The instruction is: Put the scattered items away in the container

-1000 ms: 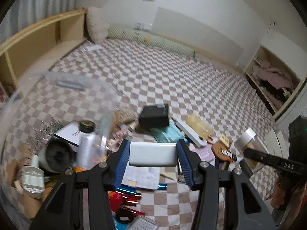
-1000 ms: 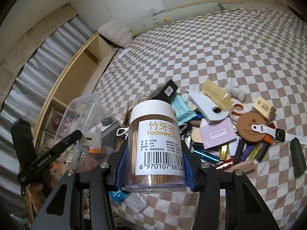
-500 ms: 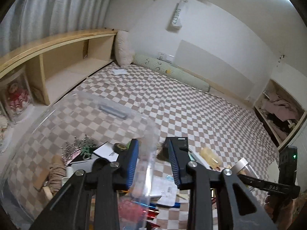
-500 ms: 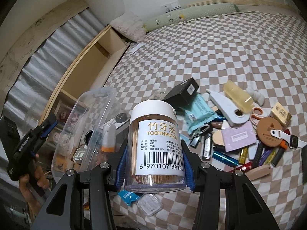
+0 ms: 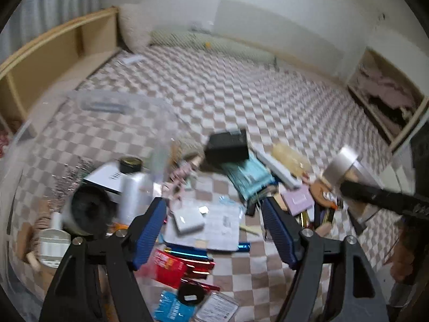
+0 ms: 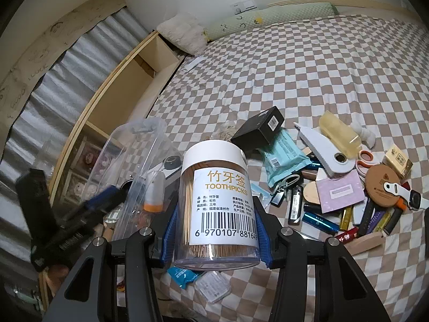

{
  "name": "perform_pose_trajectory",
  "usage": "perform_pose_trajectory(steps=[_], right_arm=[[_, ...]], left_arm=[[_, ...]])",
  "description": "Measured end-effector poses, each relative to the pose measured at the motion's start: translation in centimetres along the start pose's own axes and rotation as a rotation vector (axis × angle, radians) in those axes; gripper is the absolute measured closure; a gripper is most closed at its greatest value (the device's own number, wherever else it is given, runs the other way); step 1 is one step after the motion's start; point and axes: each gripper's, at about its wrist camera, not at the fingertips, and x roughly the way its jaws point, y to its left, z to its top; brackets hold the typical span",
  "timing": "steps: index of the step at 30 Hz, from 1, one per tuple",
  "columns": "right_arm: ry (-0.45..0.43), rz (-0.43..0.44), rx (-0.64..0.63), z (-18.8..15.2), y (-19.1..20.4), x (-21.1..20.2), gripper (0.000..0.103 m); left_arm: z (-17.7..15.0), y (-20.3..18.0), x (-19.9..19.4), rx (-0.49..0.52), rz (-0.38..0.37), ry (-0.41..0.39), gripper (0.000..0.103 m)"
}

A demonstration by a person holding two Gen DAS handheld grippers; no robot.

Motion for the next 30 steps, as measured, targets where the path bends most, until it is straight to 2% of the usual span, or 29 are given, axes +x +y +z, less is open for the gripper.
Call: perform_pose_trajectory(steps=[4, 6, 9, 16, 20, 27, 30], right_arm=[[-0.008, -0.011, 0.014, 0.0, -1.2, -0.6, 0.053], [-0.01, -0.019, 0.022, 0.0, -1.8, -0.9, 0.053], [-0.015, -0.027, 0.043, 0.0, -3.1, -1.4, 0.053], [-0.021, -0.044, 0.081, 0.0, -5.6, -2.3, 0.053], [-0.012, -0.057, 0.091, -0.2, -6.6, -2.3, 0.053], [0.004, -0.065, 0.101, -0.5, -7.5, -2.0, 0.053], [0.017, -0.066, 0.096, -0.7, -7.5, -1.6, 0.053]], left_arm=[[0.0, -2.2, 3.0, 0.045, 0.034, 0.07, 0.028], [-0.2, -2.9, 5.0, 0.066, 0.086, 0.097, 0.026], [-0.3, -4.4, 6.8, 0.156, 0.19, 0.088, 0.02], [-1.1, -6.1, 11.7, 0.214, 0.238, 0.18, 0.02], [-1.7, -5.5, 14.1, 0.185, 0.297, 0.24, 0.02], [-3.1, -2.7, 17.3, 0.019, 0.339, 0.331, 0.02], [-3.1, -2.1, 17.9, 0.004, 0.366, 0.331, 0.02]])
